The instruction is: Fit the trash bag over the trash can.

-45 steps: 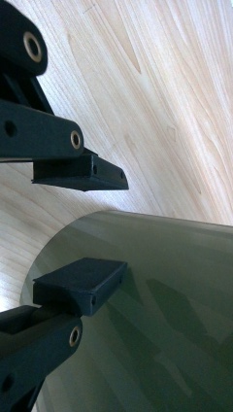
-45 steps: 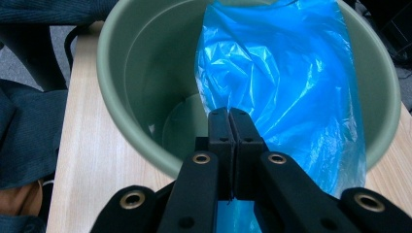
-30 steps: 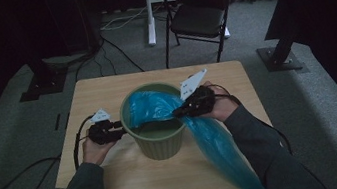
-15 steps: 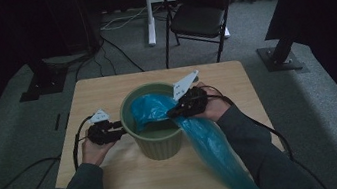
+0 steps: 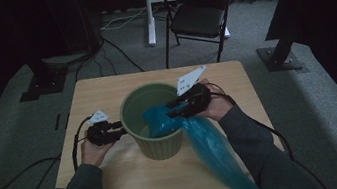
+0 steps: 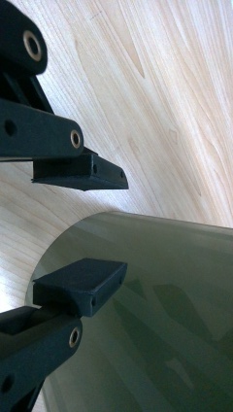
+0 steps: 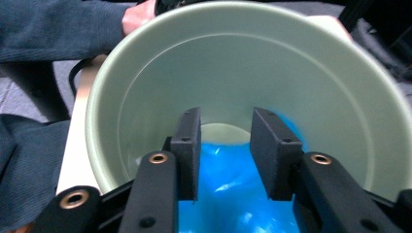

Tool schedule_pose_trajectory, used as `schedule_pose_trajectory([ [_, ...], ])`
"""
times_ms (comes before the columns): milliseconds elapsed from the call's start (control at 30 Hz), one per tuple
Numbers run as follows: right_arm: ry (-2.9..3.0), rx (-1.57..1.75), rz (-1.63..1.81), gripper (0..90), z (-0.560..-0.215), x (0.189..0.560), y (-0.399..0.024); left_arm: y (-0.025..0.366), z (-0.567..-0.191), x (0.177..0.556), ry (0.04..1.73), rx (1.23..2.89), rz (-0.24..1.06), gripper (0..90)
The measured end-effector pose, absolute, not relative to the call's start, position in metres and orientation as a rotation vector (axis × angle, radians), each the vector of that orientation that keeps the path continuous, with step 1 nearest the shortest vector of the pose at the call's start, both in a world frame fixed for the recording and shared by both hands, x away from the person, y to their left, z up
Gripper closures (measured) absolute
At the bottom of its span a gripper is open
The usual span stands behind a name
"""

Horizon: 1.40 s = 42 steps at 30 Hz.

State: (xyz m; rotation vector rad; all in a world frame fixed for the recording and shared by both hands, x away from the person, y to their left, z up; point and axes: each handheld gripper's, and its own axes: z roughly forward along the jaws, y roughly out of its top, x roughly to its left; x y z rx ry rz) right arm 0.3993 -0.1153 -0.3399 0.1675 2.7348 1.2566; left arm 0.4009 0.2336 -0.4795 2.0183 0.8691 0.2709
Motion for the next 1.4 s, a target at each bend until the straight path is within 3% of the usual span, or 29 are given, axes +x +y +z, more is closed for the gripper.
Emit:
schedule_pose_trajectory([
  [467,2.604,0.371,1.265,51.4,-0.331,0.396,-0.160,0.234,-0.480,0.401,0.872,2.019,0.272,54.8],
  [733,2.579,0.452,1.239,42.3,-0.342,0.382,-0.186,0.234,-0.479,0.400,0.870,2.019,0.276,54.7],
  [1400,2.597,0.582,1.299,29.4,-0.375,0.348,-0.214,0.234,-0.480,0.400,0.872,2.017,0.275,54.7],
])
